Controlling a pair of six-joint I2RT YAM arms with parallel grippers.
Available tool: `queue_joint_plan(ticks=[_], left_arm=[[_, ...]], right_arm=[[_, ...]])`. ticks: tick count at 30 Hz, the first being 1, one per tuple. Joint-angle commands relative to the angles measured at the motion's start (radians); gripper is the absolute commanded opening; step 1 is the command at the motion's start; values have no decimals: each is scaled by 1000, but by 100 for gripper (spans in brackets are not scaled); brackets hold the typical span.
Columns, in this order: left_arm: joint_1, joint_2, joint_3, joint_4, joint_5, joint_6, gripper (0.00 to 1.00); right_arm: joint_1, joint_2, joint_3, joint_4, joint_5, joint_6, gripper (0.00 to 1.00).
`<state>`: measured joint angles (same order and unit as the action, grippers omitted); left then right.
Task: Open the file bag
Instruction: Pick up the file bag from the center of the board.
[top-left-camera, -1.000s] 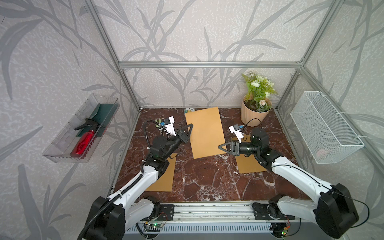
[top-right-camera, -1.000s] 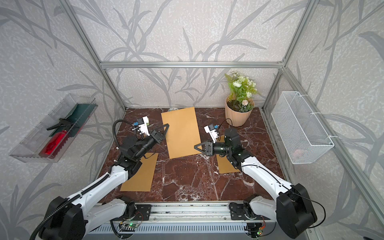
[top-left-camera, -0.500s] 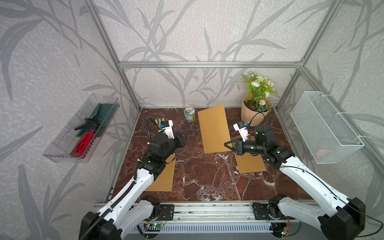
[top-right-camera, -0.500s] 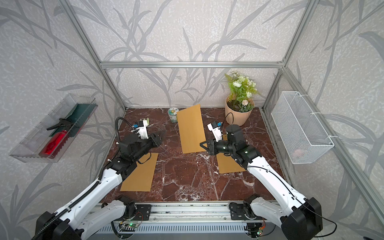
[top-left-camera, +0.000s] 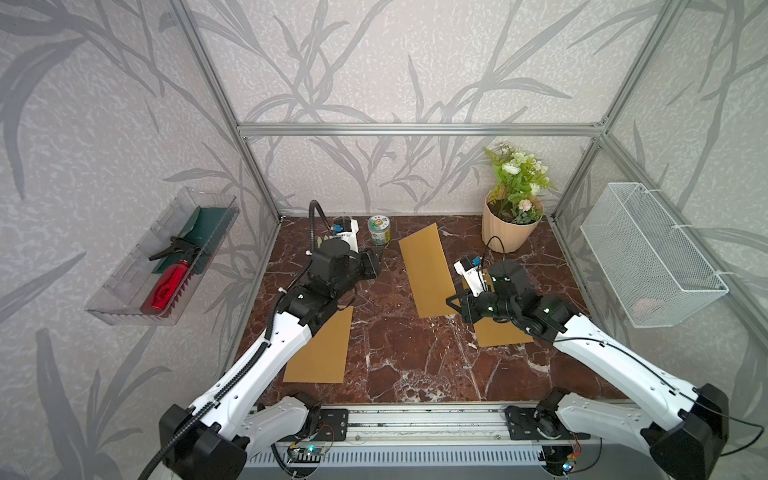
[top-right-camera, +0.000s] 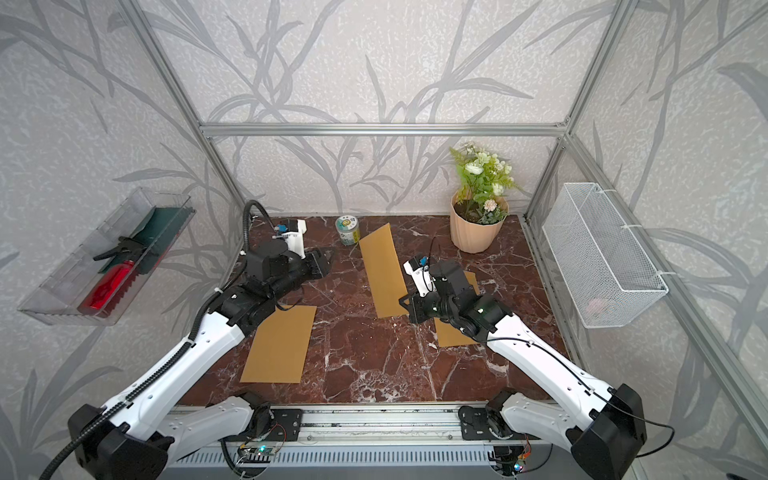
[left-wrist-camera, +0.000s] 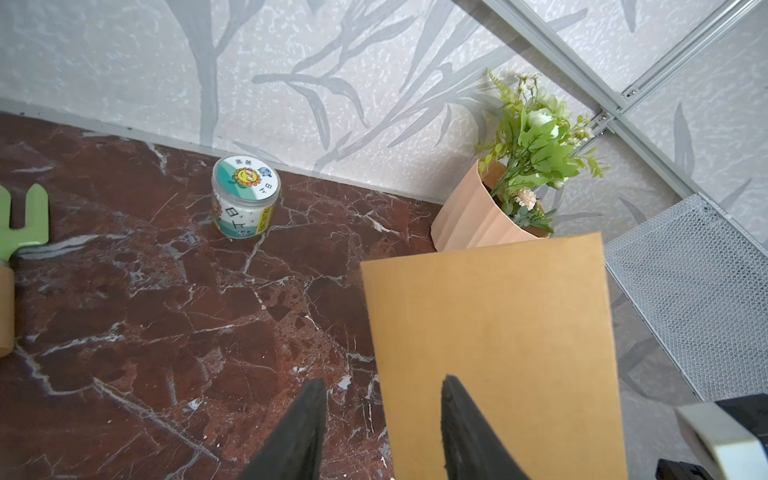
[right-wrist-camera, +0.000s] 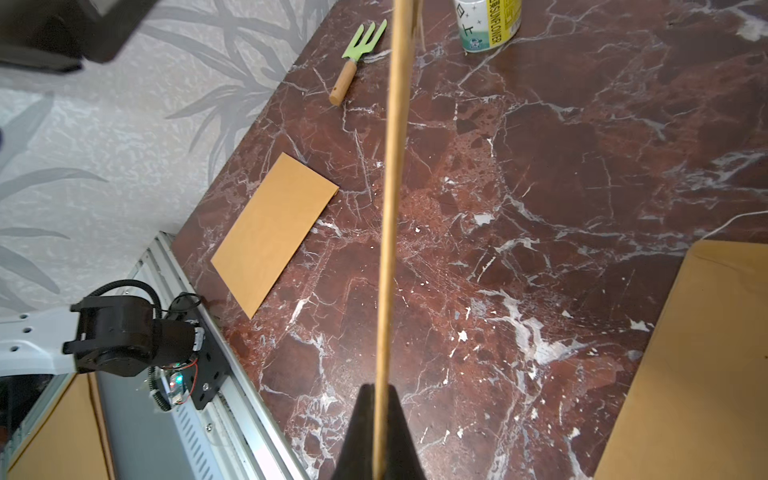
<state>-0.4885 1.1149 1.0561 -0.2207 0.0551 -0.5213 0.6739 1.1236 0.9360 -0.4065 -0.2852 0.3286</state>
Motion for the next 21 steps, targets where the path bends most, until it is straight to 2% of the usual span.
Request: queue_joint_plan(ticks=[1,13,21], left_arm=[[-65,52,103,-110,-109,63,47],[-178,207,316,-258,-218,32,47],[-208,225,350,-250,-223,-25,47]], right_arm=[[34,30,33,-13,93,-15,0],[133,100,122,-61,271,-41,0],[183,162,169,-79,345,-49,0]])
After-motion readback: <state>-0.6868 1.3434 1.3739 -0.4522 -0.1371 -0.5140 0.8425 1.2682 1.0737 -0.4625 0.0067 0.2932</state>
